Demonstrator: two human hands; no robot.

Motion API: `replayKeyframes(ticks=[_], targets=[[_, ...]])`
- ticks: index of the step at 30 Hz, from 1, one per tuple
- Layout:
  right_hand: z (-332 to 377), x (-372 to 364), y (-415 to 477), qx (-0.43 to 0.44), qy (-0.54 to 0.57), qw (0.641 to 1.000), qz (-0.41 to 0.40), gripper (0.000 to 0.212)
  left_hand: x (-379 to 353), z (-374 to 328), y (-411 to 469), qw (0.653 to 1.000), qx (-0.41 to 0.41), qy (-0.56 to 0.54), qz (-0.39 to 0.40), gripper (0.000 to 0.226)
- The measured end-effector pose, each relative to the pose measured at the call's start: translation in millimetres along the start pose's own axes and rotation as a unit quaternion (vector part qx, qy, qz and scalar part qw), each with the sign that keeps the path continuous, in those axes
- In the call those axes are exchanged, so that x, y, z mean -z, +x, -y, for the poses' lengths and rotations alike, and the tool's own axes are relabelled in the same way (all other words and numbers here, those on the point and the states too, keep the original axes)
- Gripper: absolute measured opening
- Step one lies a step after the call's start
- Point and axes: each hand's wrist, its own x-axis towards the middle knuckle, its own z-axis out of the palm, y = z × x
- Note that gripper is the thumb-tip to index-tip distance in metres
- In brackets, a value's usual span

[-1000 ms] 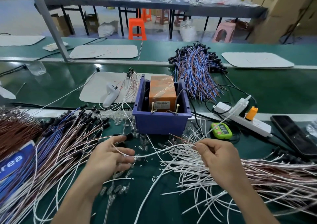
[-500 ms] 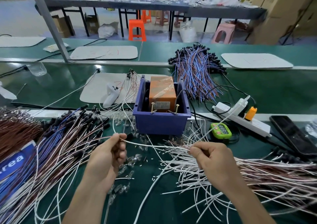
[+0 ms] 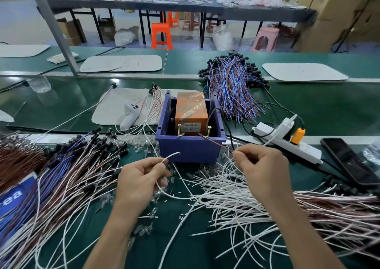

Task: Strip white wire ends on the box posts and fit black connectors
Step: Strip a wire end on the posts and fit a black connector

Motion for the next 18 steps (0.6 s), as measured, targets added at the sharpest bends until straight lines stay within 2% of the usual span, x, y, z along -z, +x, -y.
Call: replayKeyframes(ticks=[5, 9, 13, 18], targets=[[-2, -7, 14, 0.013, -0.039, 0.999, -0.014, 0.017, -18, -13, 7, 0.993, -0.063, 0.085, -0.050, 0.025], [-4, -9, 16, 0.011, -0.044, 0.999, -0.026, 0.016, -25, -19, 11, 0.975, -0.120, 0.150, -0.113, 0.024], [-5, -10, 13, 0.001, -0.031, 0.999, -0.027, 0.016, -28, -19, 15, 0.967, -0.132, 0.151, -0.155, 0.027], [-4, -10, 13, -0.010, -0.023, 0.999, -0.028, 0.018, -27, -16, 19, 0.967, -0.135, 0.143, -0.162, 0.029]])
